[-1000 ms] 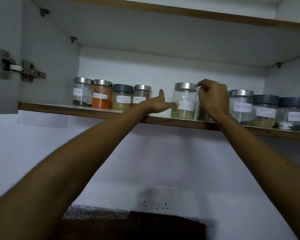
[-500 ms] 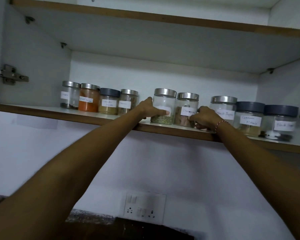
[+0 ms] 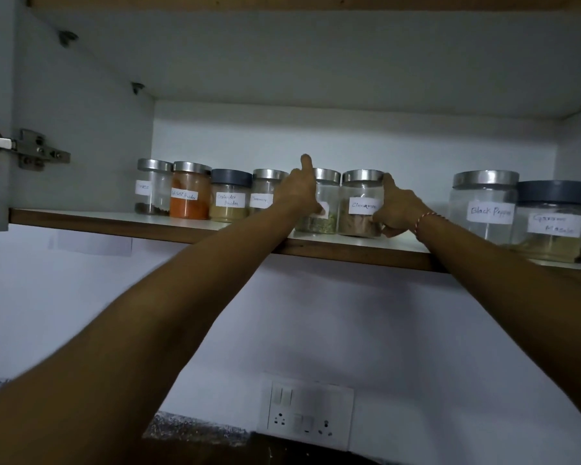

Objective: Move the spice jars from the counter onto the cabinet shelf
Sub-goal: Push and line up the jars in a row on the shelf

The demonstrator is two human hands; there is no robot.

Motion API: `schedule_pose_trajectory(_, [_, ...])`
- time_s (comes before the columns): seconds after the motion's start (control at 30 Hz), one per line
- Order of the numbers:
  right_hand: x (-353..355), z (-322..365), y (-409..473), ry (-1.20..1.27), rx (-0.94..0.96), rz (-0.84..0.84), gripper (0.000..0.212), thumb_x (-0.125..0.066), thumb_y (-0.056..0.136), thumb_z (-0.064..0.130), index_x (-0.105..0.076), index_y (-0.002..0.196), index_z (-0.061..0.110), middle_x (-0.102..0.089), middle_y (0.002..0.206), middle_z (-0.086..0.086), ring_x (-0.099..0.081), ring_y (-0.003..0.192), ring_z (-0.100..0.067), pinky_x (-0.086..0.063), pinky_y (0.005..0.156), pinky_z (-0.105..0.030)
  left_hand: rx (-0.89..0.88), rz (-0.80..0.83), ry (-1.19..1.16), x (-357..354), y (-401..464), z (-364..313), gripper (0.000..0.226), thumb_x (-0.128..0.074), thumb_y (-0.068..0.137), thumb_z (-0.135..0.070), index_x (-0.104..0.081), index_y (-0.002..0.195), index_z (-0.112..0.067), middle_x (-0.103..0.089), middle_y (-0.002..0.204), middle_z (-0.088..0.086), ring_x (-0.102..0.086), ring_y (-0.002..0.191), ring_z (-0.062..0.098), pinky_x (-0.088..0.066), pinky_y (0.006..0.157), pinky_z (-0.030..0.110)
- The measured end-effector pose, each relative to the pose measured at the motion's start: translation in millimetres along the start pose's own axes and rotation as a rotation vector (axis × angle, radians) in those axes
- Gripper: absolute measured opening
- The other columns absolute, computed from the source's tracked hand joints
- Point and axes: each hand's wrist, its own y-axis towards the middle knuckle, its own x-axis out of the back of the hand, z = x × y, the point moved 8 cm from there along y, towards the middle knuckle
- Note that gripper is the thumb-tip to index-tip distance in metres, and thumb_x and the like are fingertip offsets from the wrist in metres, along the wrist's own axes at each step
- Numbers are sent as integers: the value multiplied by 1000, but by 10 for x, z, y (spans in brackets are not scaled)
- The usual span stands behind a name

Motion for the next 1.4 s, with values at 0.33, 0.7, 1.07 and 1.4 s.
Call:
schedule_pose_trajectory(0.33, [-40,149,4,9,178,10,79,-54,86,0,-14,148,29,-44,137,-21,-55,107,-40,-53,85,-48,-60,361,148,-332,-131,11,74,-68,80,-28,-28,141,-13,-28,146,19,-39,128,37,-41,98,42])
schedule_pose_trajectory(0.7, [-394,70,251,38,19,304,80,-47,90,-1,-7,146,40,-18,154,-10,-43,124,-33,-53,84,-39,34,739,259,-619,-259,125,80,-34,92,-57,6,149,-18,-2,159,10,-11,145,32,-16,115,45])
schedule_pose_trajectory(1.07, [-551,97,318,-58,9,414,77,-39,92,0,-2,146,41,-9,157,-4,-29,136,-30,-46,95,-41,79,810,346,-632,-239,145,72,-28,95,-54,-2,149,-15,-15,156,13,-23,140,32,-27,108,40])
schedule_pose_trajectory(1.4, [-518,103,225,-99,27,406,75,-41,92,4,-4,147,39,-11,157,-3,-30,136,-30,-44,97,-42,113,788,362,-635,-201,214,85,-32,89,-64,5,150,-17,3,159,5,-13,144,31,-23,113,42])
